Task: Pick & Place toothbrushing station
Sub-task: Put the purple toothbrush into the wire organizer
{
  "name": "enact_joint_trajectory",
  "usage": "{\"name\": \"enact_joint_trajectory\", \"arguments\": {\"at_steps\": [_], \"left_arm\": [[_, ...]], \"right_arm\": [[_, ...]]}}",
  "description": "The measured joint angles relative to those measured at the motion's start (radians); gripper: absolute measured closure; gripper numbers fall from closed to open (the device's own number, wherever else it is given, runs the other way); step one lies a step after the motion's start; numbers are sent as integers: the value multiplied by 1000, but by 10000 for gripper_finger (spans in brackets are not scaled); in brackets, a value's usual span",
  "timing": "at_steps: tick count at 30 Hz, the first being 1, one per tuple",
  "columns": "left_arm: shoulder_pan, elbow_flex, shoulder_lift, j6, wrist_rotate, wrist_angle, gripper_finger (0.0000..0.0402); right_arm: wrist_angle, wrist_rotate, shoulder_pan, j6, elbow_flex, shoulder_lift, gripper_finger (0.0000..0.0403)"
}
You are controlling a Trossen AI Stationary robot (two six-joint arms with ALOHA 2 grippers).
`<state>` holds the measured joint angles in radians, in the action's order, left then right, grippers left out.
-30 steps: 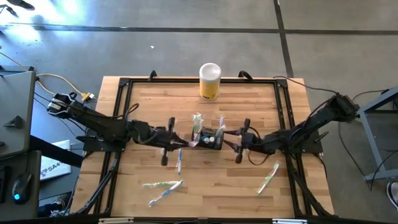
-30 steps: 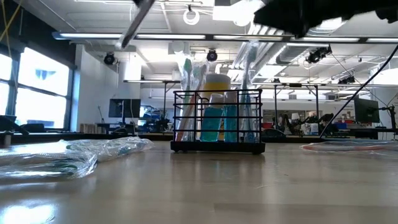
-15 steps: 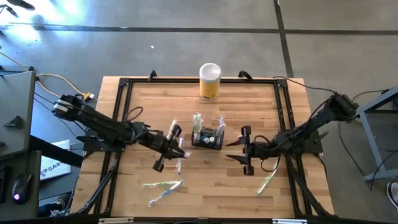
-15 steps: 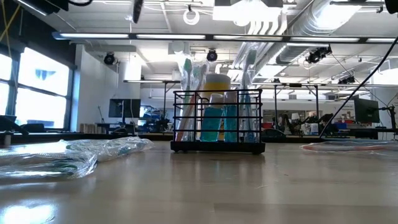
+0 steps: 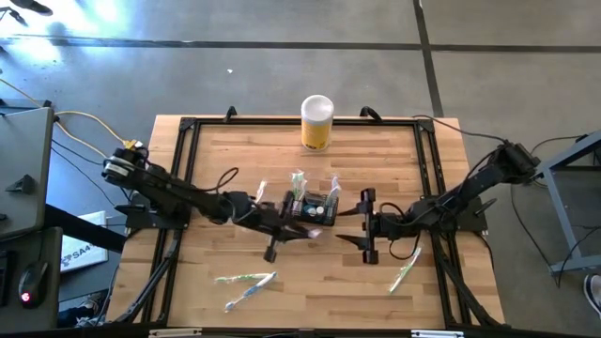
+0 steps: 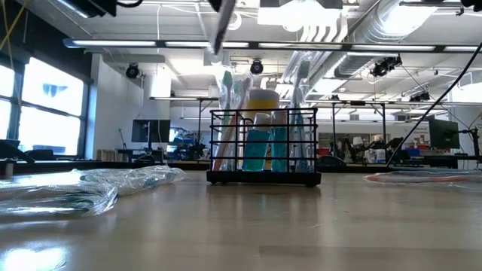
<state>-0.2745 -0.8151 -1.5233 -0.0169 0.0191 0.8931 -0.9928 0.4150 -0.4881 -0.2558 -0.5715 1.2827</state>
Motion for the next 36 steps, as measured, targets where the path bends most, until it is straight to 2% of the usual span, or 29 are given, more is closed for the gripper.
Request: {"name": "enact_joint_trajectory", "arguments": {"at_steps": [7, 13, 19, 30, 36], "left_arm": [[0, -89, -34, -14, -50, -136, 401], [0, -93, -33, -32, -79, -144, 401], [-1, -93, -33, -49, -106, -168, 399], [0, -92, -33, -58, -154, -188, 400], [0, -92, -33, -77, -171, -186, 401]], "right_arm": [[-4, 23, 32, -18, -33, 70, 159], [-7, -10, 65, -29, -67, 121, 159], [-4, -90, 83, -29, -80, 147, 158], [1, -94, 60, -17, -80, 147, 158], [9, -72, 92, 27, -80, 147, 158]]}}
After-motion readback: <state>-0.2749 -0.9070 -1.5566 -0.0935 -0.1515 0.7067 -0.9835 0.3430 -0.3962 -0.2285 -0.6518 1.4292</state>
